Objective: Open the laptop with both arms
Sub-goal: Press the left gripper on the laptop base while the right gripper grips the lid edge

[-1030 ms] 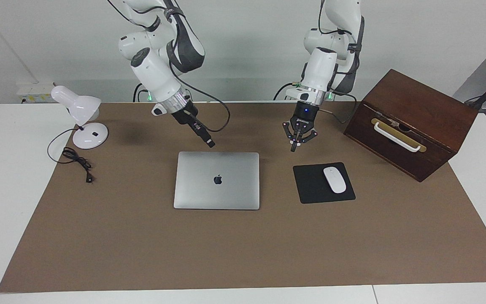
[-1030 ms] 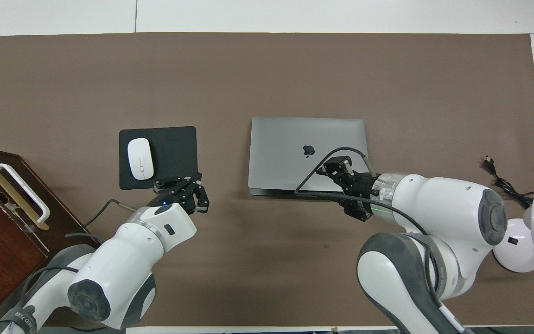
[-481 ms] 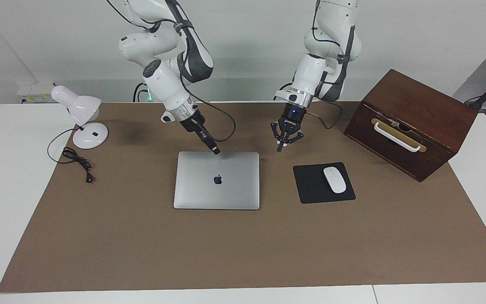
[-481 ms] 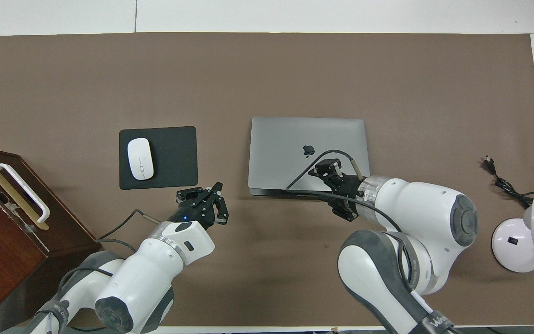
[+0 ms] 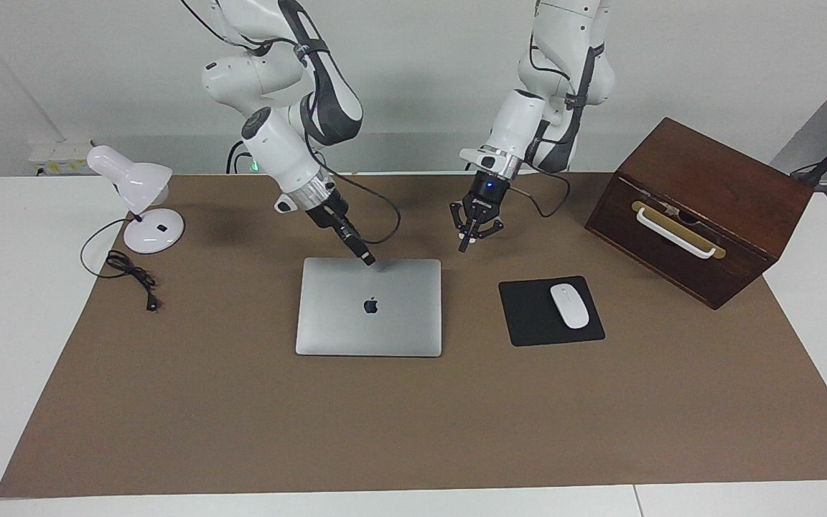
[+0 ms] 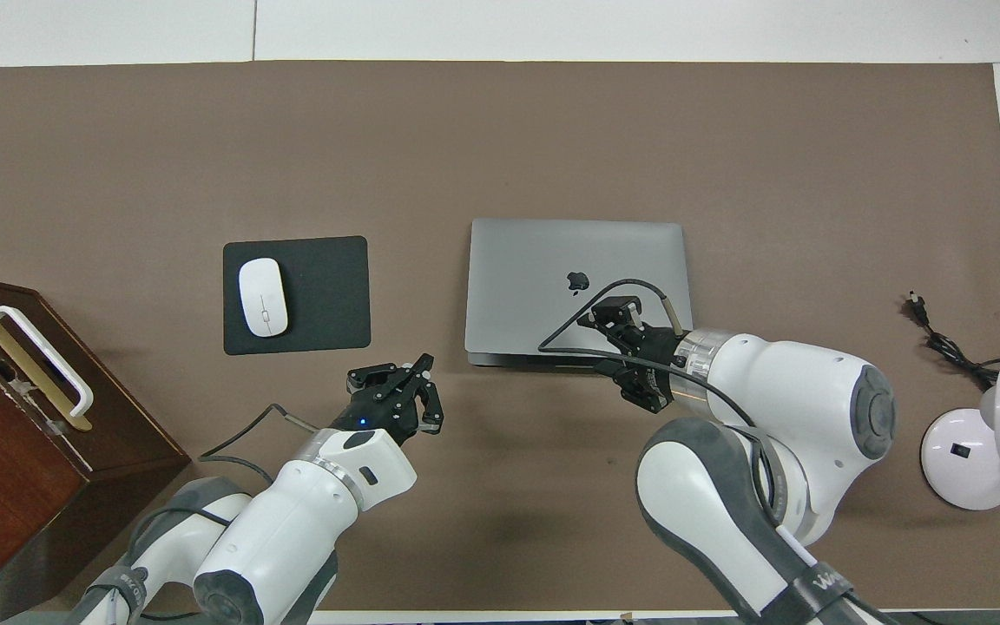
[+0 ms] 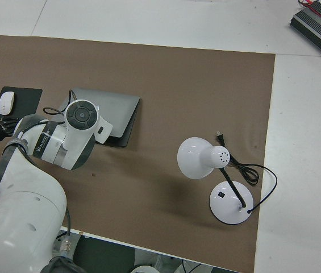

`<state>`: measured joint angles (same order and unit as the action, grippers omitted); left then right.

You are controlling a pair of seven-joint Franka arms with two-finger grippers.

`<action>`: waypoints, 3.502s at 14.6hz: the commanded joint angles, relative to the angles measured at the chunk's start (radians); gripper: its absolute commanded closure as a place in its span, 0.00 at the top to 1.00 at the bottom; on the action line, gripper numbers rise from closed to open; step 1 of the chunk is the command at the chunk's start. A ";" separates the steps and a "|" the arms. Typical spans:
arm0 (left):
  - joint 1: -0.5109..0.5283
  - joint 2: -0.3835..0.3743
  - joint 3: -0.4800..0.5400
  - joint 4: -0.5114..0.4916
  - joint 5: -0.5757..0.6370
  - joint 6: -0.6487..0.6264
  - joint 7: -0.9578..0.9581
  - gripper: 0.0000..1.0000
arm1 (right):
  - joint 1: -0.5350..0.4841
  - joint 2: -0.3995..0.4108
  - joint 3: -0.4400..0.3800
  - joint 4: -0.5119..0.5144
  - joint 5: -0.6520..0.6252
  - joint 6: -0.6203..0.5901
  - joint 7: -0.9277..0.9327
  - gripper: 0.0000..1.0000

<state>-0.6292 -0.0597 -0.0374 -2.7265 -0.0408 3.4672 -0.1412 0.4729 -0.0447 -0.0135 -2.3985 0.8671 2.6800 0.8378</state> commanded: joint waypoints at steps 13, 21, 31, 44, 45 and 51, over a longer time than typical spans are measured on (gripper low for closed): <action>-0.135 0.201 0.016 0.111 -0.041 0.035 -0.055 0.00 | 0.036 0.035 -0.002 -0.008 0.165 0.081 -0.147 0.73; -0.103 0.282 0.021 0.203 -0.039 0.035 -0.040 0.00 | 0.038 0.046 -0.002 -0.017 0.167 0.081 -0.149 0.73; -0.072 0.337 0.024 0.246 -0.022 0.035 -0.012 0.00 | 0.036 0.068 -0.002 -0.014 0.217 0.081 -0.213 0.73; -0.072 0.368 0.024 0.260 -0.019 0.035 0.018 0.00 | 0.033 0.089 -0.002 0.028 0.268 0.125 -0.295 0.73; -0.072 0.368 0.024 0.261 -0.019 0.036 0.026 0.00 | 0.035 0.091 -0.002 0.033 0.268 0.130 -0.296 0.73; -0.072 0.368 0.024 0.261 -0.019 0.035 0.028 0.00 | 0.030 0.120 -0.003 0.099 0.268 0.132 -0.318 0.73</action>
<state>-0.7097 0.2736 -0.0106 -2.4867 -0.0634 3.4854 -0.1334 0.5043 0.0316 -0.0139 -2.3617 1.0991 2.7794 0.5773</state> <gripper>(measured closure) 0.991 0.300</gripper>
